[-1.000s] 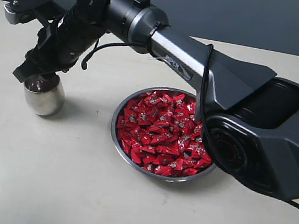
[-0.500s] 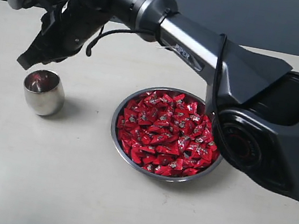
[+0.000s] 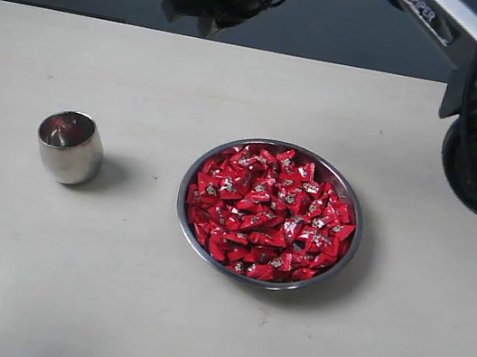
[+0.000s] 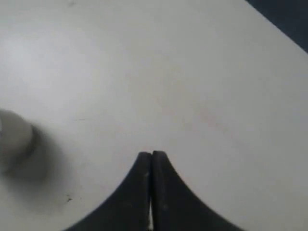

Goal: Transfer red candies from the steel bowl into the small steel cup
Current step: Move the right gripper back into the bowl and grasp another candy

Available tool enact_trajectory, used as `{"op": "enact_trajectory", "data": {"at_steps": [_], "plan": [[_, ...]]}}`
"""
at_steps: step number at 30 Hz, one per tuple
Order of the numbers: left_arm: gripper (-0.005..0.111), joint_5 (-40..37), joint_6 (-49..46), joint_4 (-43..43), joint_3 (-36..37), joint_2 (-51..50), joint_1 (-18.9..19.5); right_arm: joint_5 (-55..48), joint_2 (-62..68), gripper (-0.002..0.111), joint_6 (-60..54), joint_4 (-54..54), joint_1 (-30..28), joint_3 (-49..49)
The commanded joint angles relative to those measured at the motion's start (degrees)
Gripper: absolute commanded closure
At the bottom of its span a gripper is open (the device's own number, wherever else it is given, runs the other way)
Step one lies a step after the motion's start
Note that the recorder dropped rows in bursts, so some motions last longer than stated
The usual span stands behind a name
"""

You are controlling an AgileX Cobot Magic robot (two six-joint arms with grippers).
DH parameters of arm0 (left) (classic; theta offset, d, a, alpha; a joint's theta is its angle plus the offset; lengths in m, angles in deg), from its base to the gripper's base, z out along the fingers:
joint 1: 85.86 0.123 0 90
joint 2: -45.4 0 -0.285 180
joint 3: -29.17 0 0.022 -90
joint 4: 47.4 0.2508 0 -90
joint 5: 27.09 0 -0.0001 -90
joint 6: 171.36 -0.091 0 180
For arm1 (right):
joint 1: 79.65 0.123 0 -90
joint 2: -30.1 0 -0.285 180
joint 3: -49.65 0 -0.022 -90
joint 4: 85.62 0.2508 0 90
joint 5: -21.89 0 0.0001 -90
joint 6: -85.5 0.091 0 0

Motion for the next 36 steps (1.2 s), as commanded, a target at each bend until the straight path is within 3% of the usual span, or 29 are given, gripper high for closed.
{"op": "enact_trajectory", "data": {"at_steps": [1,9,24,36], "plan": [[0.106,0.10,0.15,0.04,0.22,0.26,-0.44,-1.28,-2.11,0.109,2.08,-1.63,-1.94,-2.70],[0.106,0.10,0.15,0.04,0.22,0.26,-0.44,6.07,-7.74,0.109,4.20,-4.26,-2.08,-13.63],[0.106,0.10,0.15,0.04,0.22,0.26,-0.44,26.34,-27.04,0.109,2.89,-1.34,-2.83,-57.17],[0.106,0.10,0.15,0.04,0.22,0.26,-0.44,22.62,-24.45,0.109,0.50,6.88,-2.83,-59.26]]}}
